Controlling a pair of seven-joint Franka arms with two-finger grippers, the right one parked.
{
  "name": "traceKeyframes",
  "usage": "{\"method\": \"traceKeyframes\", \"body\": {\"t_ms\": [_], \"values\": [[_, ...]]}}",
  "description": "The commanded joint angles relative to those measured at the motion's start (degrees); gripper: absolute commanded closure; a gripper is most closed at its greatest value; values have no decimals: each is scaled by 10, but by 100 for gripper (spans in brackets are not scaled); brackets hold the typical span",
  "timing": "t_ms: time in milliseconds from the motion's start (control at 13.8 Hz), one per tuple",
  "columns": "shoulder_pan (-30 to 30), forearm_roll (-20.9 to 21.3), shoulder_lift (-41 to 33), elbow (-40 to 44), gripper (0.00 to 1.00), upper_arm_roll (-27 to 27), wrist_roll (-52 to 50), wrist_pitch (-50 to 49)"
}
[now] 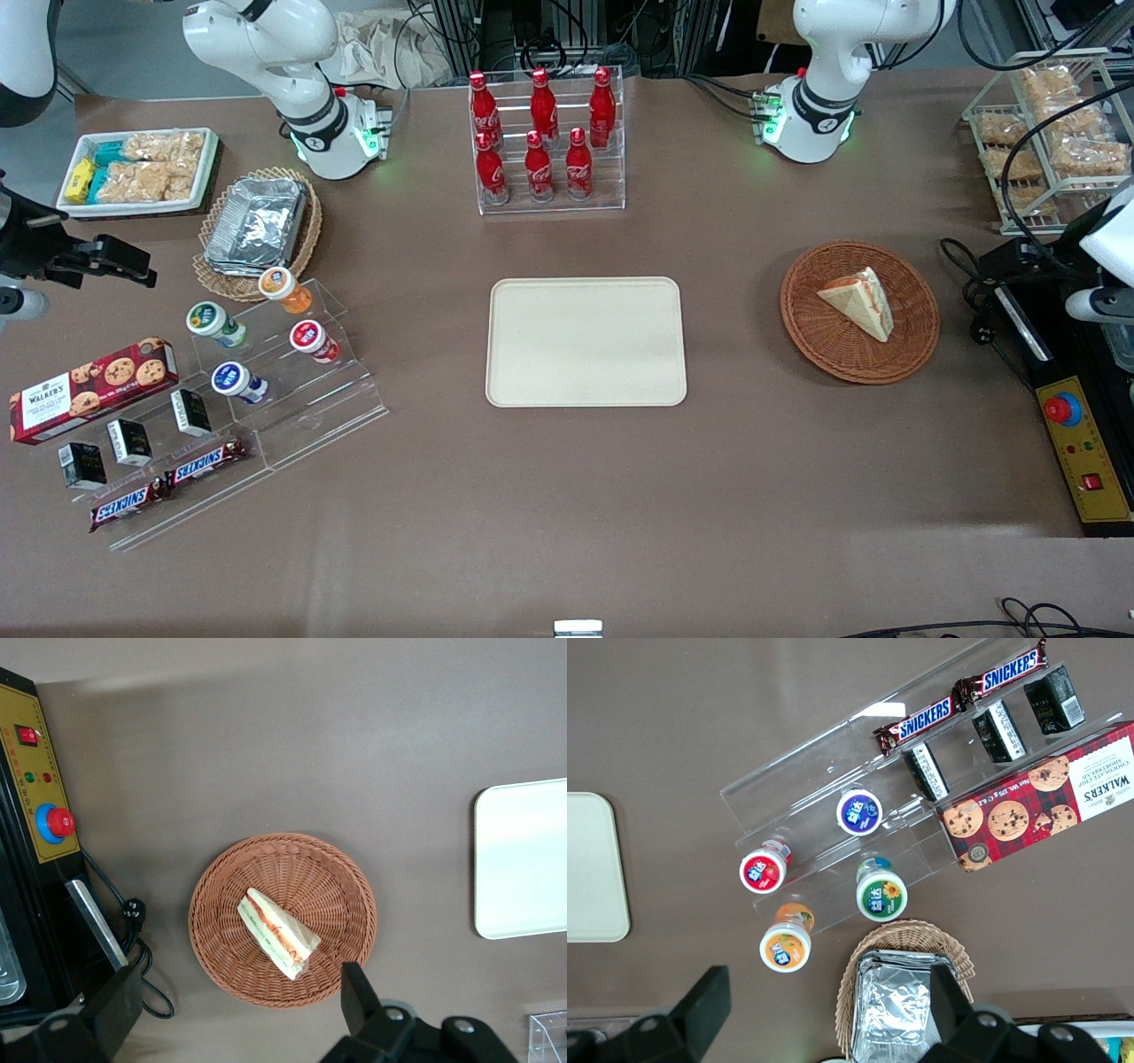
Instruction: Place sandwich from basket to tray
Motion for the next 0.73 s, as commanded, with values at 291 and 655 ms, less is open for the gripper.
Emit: {"method": "traceKeyframes", "body": {"t_ms": [291, 655], "values": [[-2, 7, 0, 3, 0, 1, 4, -10], [-2, 7, -6, 6, 0, 1, 1, -40]]}}
